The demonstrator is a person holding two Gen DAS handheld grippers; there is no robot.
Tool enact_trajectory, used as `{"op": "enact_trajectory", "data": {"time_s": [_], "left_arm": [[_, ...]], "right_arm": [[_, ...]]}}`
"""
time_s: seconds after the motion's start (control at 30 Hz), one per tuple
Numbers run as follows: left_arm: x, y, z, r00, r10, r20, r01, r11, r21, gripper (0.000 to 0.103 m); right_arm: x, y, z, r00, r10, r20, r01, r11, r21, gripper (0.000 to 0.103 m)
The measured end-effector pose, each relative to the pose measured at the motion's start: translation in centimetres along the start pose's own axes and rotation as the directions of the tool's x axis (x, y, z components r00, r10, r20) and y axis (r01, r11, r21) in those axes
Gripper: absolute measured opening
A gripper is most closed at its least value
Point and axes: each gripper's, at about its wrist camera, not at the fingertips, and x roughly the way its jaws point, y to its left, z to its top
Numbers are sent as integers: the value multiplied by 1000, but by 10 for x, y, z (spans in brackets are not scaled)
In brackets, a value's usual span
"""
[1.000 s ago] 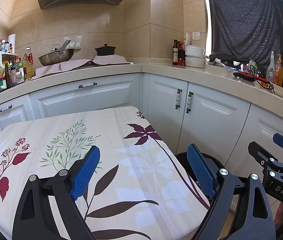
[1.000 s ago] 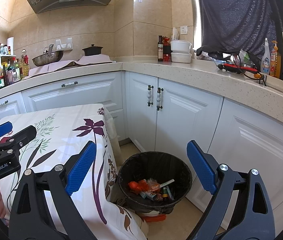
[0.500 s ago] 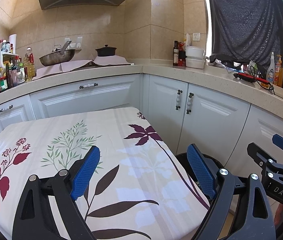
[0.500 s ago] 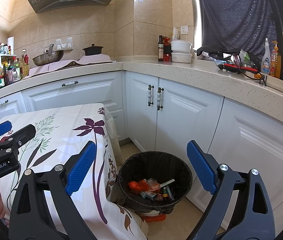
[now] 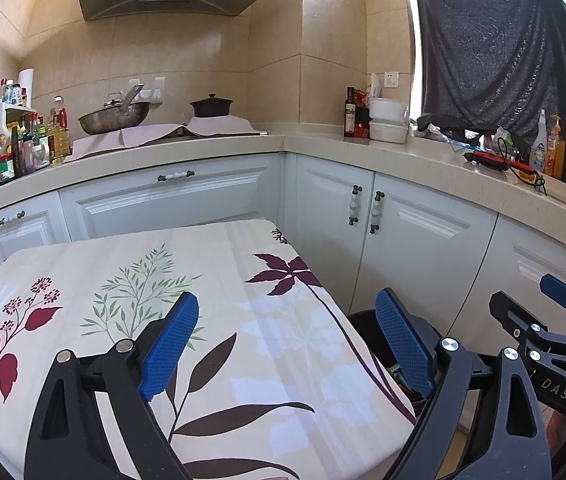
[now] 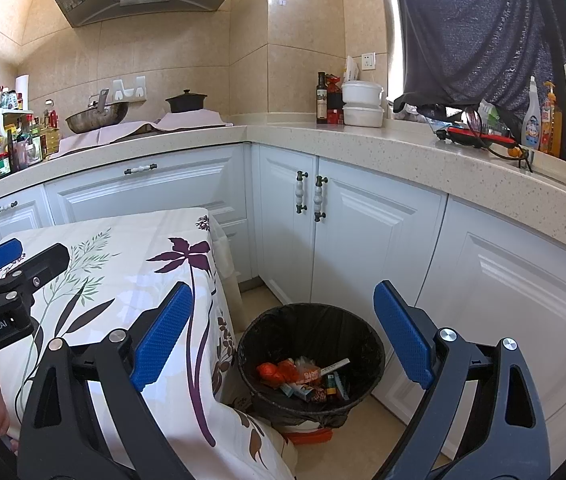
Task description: Collect trash
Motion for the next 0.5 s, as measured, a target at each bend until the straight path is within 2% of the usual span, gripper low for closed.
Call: {"op": "enact_trajectory", "data": {"time_s": [0.5], "left_arm": [[4,-3,-2,1000,-14,-18,14,1000,16,90]], "right_arm": [[4,2,-2,1000,5,-13,-5,1000,-4,90]]}}
